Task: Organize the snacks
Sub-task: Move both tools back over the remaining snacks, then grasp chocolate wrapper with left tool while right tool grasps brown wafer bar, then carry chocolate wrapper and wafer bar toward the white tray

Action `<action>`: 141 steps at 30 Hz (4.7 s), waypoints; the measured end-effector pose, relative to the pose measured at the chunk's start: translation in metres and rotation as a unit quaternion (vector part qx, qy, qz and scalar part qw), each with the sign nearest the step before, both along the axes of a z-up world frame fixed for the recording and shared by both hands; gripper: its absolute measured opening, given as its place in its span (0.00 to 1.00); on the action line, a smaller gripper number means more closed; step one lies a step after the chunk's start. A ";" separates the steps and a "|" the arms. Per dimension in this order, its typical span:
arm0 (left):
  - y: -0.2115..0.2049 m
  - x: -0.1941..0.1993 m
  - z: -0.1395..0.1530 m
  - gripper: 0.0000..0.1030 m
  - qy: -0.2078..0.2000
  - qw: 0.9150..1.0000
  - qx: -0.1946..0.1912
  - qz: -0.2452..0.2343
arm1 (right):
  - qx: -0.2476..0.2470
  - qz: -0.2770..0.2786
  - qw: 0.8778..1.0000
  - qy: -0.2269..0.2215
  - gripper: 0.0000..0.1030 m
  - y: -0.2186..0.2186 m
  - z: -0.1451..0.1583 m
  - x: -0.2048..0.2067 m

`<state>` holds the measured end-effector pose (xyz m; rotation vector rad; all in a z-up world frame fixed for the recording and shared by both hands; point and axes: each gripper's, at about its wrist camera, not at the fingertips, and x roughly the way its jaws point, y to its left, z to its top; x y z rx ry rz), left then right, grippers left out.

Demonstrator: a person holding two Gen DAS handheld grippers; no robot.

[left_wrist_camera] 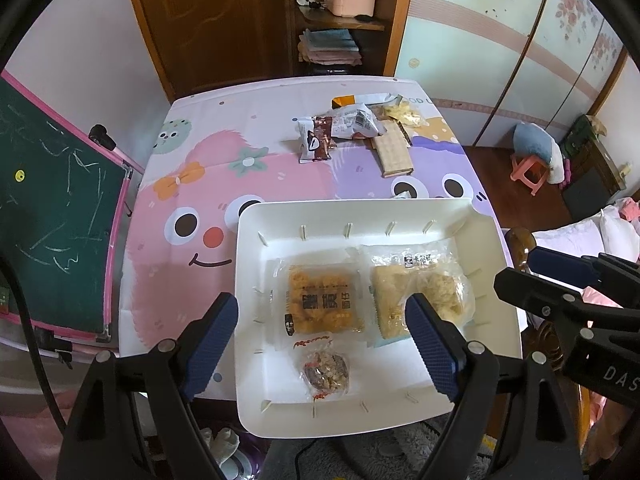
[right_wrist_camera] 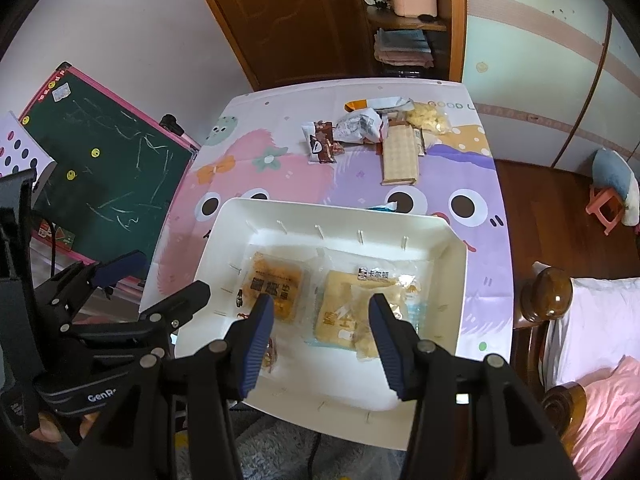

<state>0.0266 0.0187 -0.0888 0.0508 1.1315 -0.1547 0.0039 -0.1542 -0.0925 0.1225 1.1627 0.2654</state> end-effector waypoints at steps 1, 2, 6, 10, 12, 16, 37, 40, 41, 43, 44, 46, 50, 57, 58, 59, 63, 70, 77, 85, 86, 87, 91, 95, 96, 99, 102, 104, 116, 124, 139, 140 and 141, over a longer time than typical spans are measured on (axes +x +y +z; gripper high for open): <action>0.000 0.000 0.000 0.82 0.000 1.000 0.000 0.000 | -0.001 0.000 1.000 0.000 0.48 0.000 0.000 0.000; 0.000 0.001 0.000 0.82 0.000 1.000 0.000 0.000 | 0.000 0.000 1.000 0.000 0.48 -0.001 0.000 0.000; -0.001 0.002 0.000 0.82 -0.001 1.000 -0.003 -0.001 | -0.001 -0.001 1.000 -0.002 0.48 -0.002 0.000 0.001; -0.003 0.008 0.000 0.82 -0.004 1.000 -0.005 -0.004 | 0.001 -0.004 1.000 -0.004 0.48 -0.005 0.000 0.004; -0.003 0.012 0.001 0.83 -0.006 1.000 -0.006 -0.006 | 0.002 -0.007 1.000 -0.005 0.48 -0.007 0.002 0.006; -0.004 0.023 0.006 0.83 -0.012 1.000 -0.007 -0.011 | 0.001 -0.015 1.000 -0.012 0.48 -0.011 0.006 0.012; -0.014 0.153 0.116 0.91 -0.120 0.991 -0.011 -0.059 | -0.069 -0.039 0.988 -0.133 0.53 -0.045 0.128 0.127; -0.018 0.182 0.110 0.94 -0.117 0.991 -0.005 -0.057 | -0.085 -0.041 0.987 -0.131 0.58 -0.049 0.122 0.155; -0.020 0.190 0.105 0.94 -0.115 0.992 -0.002 -0.056 | -0.088 -0.042 0.987 -0.125 0.60 -0.050 0.115 0.167; -0.024 0.213 0.087 0.94 -0.095 0.994 0.002 -0.053 | -0.091 -0.041 0.989 -0.110 0.60 -0.052 0.098 0.186; -0.026 0.224 0.077 0.94 -0.083 0.995 0.001 -0.052 | -0.093 -0.042 0.990 -0.102 0.60 -0.053 0.087 0.194; -0.027 0.242 0.052 0.94 -0.061 0.997 0.003 -0.045 | -0.096 -0.043 0.991 -0.079 0.60 -0.054 0.060 0.213; -0.031 0.274 -0.009 0.94 -0.015 0.999 0.019 -0.037 | -0.094 -0.039 0.994 -0.036 0.60 -0.053 0.005 0.240; -0.032 0.291 -0.112 0.94 0.074 0.997 0.016 -0.031 | -0.086 -0.042 0.994 0.044 0.60 -0.047 -0.087 0.267; -0.032 0.292 -0.121 0.94 0.081 0.996 0.016 -0.030 | -0.083 -0.044 0.994 0.056 0.60 -0.046 -0.100 0.269; -0.032 0.293 -0.130 0.94 0.089 0.996 0.016 -0.027 | -0.082 -0.045 0.993 0.066 0.60 -0.045 -0.110 0.271; -0.031 0.301 -0.159 0.94 0.111 0.993 0.020 -0.018 | -0.094 -0.040 0.990 0.100 0.60 -0.039 -0.147 0.278; -0.028 0.310 -0.187 0.94 0.134 0.991 0.008 0.004 | -0.106 -0.039 0.985 0.128 0.60 -0.031 -0.181 0.288; -0.019 0.312 -0.203 0.75 0.153 0.987 -0.027 0.029 | -0.122 -0.030 0.981 0.149 0.60 -0.017 -0.201 0.289; -0.015 0.306 -0.202 0.34 0.152 0.987 -0.032 0.034 | -0.126 -0.014 0.980 0.152 0.52 -0.010 -0.199 0.280; -0.015 0.306 -0.201 0.33 0.152 0.987 -0.031 0.034 | -0.125 -0.013 0.981 0.150 0.52 -0.009 -0.199 0.278; -0.015 0.306 -0.200 0.33 0.151 0.988 -0.029 0.035 | -0.123 -0.011 0.981 0.151 0.52 -0.009 -0.198 0.276; -0.015 0.300 -0.183 0.32 0.141 0.989 -0.031 0.034 | -0.097 -0.018 0.983 0.154 0.52 -0.014 -0.187 0.269; -0.024 0.295 -0.161 0.32 0.124 0.991 -0.029 0.030 | -0.071 -0.028 0.986 0.146 0.52 -0.025 -0.169 0.260; -0.024 0.292 -0.155 0.32 0.121 0.992 -0.031 0.029 | -0.064 -0.031 0.987 0.141 0.52 -0.028 -0.162 0.256; -0.018 0.280 -0.133 0.32 0.106 0.993 -0.034 0.028 | -0.043 -0.040 0.990 0.130 0.52 -0.038 -0.144 0.247; -0.015 0.264 -0.107 0.32 0.086 0.995 -0.031 0.026 | -0.029 -0.047 0.992 0.115 0.51 -0.044 -0.120 0.238; -0.012 0.256 -0.092 0.32 0.078 0.996 -0.035 0.026 | -0.018 -0.049 0.993 0.102 0.51 -0.048 -0.102 0.229; 0.004 0.162 0.023 0.32 -0.002 0.999 -0.044 -0.002 | 0.025 -0.022 0.999 -0.003 0.51 -0.043 0.014 0.154; 0.005 0.095 0.081 0.32 -0.057 0.997 -0.037 -0.021 | 0.019 0.009 0.997 -0.074 0.51 -0.042 0.081 0.077; -0.014 0.011 0.062 0.32 -0.031 0.998 -0.031 -0.050 | 0.021 0.074 0.993 -0.087 0.51 -0.013 0.083 -0.007; -0.014 0.009 0.057 0.32 -0.027 0.998 -0.028 -0.050 | 0.023 0.074 0.994 -0.081 0.51 -0.012 0.079 -0.008; -0.015 0.007 0.052 0.32 -0.022 0.998 -0.026 -0.050 | 0.025 0.074 0.994 -0.073 0.51 -0.012 0.074 -0.009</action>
